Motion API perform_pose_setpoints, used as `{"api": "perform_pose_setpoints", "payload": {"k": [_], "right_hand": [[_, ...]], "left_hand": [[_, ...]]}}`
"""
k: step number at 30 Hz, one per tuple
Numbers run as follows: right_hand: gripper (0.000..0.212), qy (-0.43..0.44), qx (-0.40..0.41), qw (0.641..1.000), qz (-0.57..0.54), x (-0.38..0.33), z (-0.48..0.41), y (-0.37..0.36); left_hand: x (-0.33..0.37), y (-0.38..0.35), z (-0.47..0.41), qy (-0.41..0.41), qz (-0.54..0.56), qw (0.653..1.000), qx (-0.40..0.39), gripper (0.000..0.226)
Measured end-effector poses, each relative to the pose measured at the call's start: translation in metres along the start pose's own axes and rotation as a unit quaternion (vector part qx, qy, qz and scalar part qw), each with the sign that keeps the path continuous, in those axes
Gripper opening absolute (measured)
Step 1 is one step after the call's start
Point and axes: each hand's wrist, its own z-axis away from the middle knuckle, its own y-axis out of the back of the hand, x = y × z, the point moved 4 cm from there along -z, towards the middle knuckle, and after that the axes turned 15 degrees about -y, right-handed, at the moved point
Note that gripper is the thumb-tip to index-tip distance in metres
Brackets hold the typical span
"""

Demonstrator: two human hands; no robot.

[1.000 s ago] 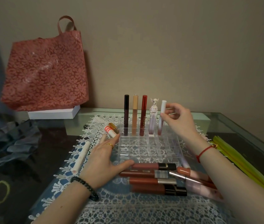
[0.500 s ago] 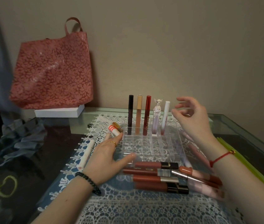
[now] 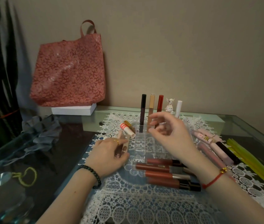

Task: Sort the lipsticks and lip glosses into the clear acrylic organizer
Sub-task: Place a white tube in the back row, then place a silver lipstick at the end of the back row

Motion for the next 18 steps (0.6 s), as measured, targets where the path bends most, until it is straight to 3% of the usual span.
{"api": "perform_pose_setpoints", "payload": {"k": [14,18], "right_hand": [[0.027,-0.028,-0.013,0.999,-0.019,0.027,0.013,-0.015],[0.026,-0.035,-0.004,0.999,-0.032,0.029,0.015,-0.011]], "left_hand": [[0.012,-0.001,-0.006,-0.007,-0.149,0.989,0.004,0.035],[0.014,0.002,-0.007,0.009,-0.137,0.990,0.036,0.035]]}}
